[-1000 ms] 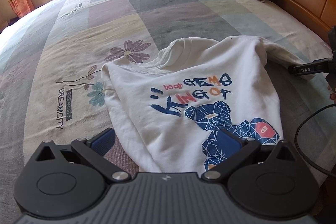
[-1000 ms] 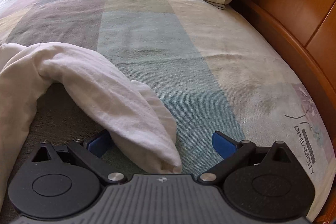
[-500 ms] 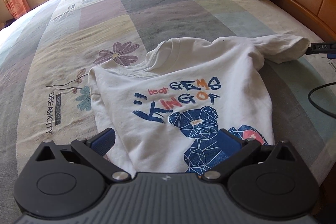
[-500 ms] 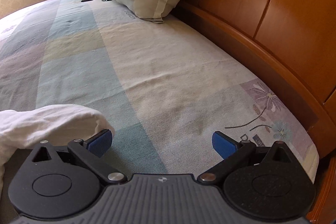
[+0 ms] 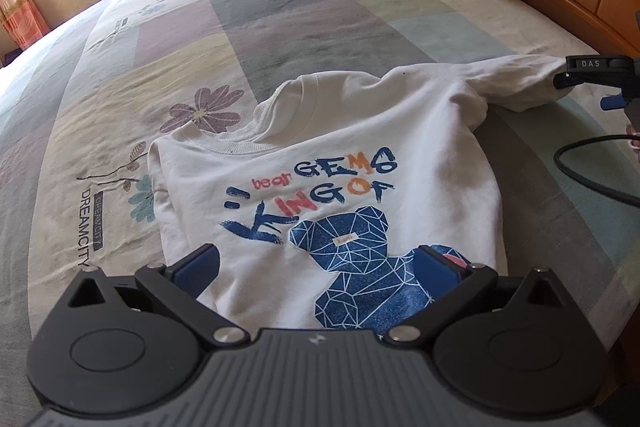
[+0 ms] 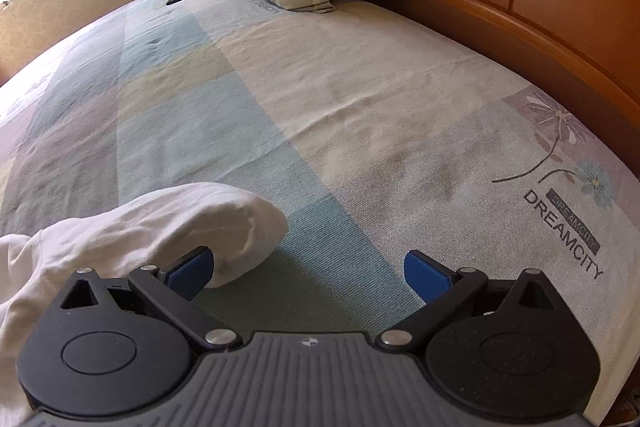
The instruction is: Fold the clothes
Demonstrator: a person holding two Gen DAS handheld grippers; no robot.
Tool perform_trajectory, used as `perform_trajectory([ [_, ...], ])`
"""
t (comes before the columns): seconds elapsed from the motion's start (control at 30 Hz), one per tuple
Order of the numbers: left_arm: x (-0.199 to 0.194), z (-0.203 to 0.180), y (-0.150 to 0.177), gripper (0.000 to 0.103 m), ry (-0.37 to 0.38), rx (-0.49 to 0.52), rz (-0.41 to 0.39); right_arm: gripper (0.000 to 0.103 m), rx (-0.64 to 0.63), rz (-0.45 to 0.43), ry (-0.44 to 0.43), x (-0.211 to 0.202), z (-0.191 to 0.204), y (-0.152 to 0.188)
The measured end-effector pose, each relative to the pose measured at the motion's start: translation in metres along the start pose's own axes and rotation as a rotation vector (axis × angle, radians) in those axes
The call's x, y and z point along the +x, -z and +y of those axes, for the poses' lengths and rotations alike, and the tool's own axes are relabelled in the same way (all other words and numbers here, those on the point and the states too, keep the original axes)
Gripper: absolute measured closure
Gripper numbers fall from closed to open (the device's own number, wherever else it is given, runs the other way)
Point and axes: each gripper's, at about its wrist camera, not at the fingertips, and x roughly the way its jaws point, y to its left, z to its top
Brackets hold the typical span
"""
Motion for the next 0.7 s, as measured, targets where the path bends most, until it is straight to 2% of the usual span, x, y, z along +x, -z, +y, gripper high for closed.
perform_trajectory([
  [0.13,0.0,-0.002,0.002,0.001,-0.014,0.001,0.008,0.0,0.031,0.057,0.028,0.028,0.001,0.0],
  [0.23,-0.002,0.002,0.003,0.001,-0.018,-0.011,0.0,0.0,-0.043,0.036,0.074,0.026,0.006,0.007],
  [0.37,0.0,0.01,0.003,0.001,-0.027,-0.043,0.003,0.0,-0.19,-0.005,0.221,0.019,-0.004,0.008],
  [0.47,0.002,0.012,0.004,0.001,-0.019,-0.044,0.0,0.0,-0.266,-0.031,0.292,0.012,-0.018,-0.003],
  [0.53,0.002,0.012,0.004,0.001,-0.012,-0.039,-0.003,0.0,-0.362,-0.11,0.373,-0.001,-0.015,-0.014],
  [0.63,0.003,0.012,0.005,0.001,-0.002,-0.038,-0.009,0.0,-0.469,-0.278,0.459,-0.03,0.0,-0.031],
  [0.7,0.003,0.013,0.005,0.001,0.001,-0.042,-0.01,0.0,-0.503,-0.379,0.445,-0.05,0.013,-0.036],
])
